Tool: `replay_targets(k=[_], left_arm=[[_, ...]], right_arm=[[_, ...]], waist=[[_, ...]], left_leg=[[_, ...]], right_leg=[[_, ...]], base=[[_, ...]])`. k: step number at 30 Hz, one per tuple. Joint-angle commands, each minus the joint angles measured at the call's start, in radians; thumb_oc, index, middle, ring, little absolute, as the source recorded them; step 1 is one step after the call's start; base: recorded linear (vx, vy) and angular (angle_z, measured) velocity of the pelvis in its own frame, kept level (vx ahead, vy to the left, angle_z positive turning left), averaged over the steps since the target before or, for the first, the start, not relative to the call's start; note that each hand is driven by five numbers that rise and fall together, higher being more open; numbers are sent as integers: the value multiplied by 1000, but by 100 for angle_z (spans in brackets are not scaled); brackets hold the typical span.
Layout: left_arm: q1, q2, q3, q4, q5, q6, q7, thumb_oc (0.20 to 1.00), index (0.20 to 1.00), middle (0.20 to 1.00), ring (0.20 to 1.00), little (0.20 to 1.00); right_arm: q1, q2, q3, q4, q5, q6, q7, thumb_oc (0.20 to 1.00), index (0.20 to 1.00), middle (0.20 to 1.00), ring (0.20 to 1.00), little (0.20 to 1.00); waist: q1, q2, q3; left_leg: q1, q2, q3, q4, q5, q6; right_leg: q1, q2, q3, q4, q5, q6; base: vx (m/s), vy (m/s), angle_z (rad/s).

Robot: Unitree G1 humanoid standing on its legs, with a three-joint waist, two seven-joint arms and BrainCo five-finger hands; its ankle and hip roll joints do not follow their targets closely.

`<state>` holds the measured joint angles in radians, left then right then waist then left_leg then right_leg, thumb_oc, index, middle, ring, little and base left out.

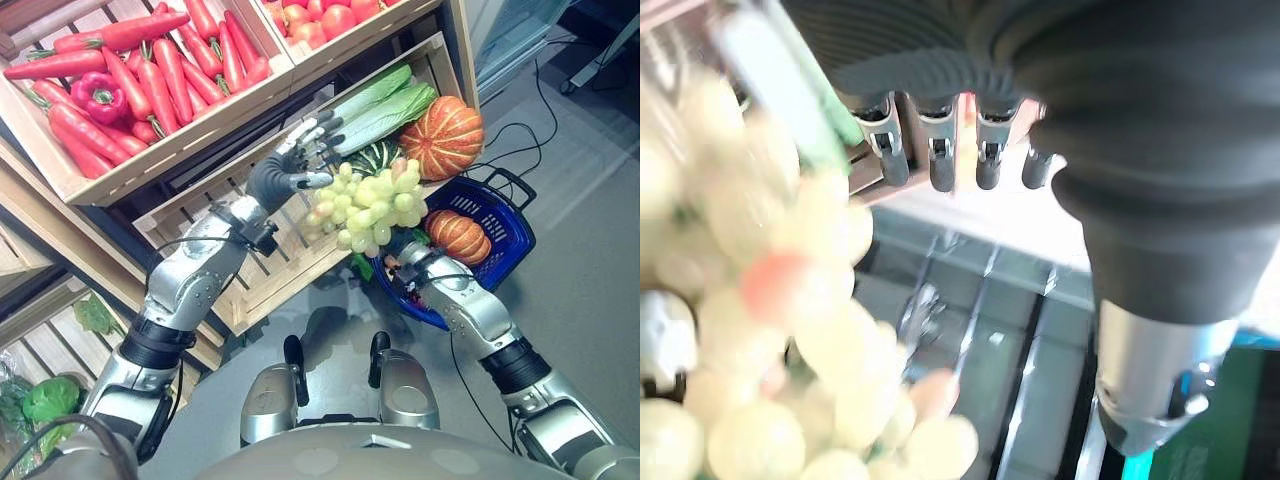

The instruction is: Pick up fruits and vegetables into the basket

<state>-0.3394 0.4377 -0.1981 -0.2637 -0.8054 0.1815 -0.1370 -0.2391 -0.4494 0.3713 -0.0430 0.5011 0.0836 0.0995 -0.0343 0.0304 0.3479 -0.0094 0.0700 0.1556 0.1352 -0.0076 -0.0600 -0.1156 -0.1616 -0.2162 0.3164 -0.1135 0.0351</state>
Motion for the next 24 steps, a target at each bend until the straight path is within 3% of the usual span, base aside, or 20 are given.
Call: replay_targets(k=[1,12,19,24], left_arm=[[33,-4,67,-109,-35,-145,27,1000,1000,1000,1000,1000],[110,-30,160,-112,29,-267,66,1000,1000,1000,1000,1000],[176,-25,119,-87,38,-292,-136,1000,1000,1000,1000,1000],[189,-31,55,-24,-37,-199,-164,1000,1000,1000,1000,1000]], right_arm=[[-4,40,-45,-132,-52,-118,-61,200,200,200,200,200],[59,34,-178,-173,-133,-208,-250,200,200,200,200,200],[113,30,-263,-176,-100,-318,-351,200,200,200,200,200],[62,36,-288,-85,-46,-358,-449,200,200,200,200,200]], waist=[[-13,-15,-16],[-16,-16,26],[-37,6,118],[-41,19,165]], left_leg=[[-17,9,25,88,-60,21],[-64,12,30,118,-64,25],[-178,18,54,177,-62,32],[-243,17,65,205,-63,39]], right_leg=[[57,-18,19,-53,29,43],[2,-19,16,-13,24,39],[-142,-19,22,73,24,35],[-215,-19,20,115,23,36]], base=[[0,0,0],[-35,-27,-1],[-175,-39,-4],[-126,-63,-7]])
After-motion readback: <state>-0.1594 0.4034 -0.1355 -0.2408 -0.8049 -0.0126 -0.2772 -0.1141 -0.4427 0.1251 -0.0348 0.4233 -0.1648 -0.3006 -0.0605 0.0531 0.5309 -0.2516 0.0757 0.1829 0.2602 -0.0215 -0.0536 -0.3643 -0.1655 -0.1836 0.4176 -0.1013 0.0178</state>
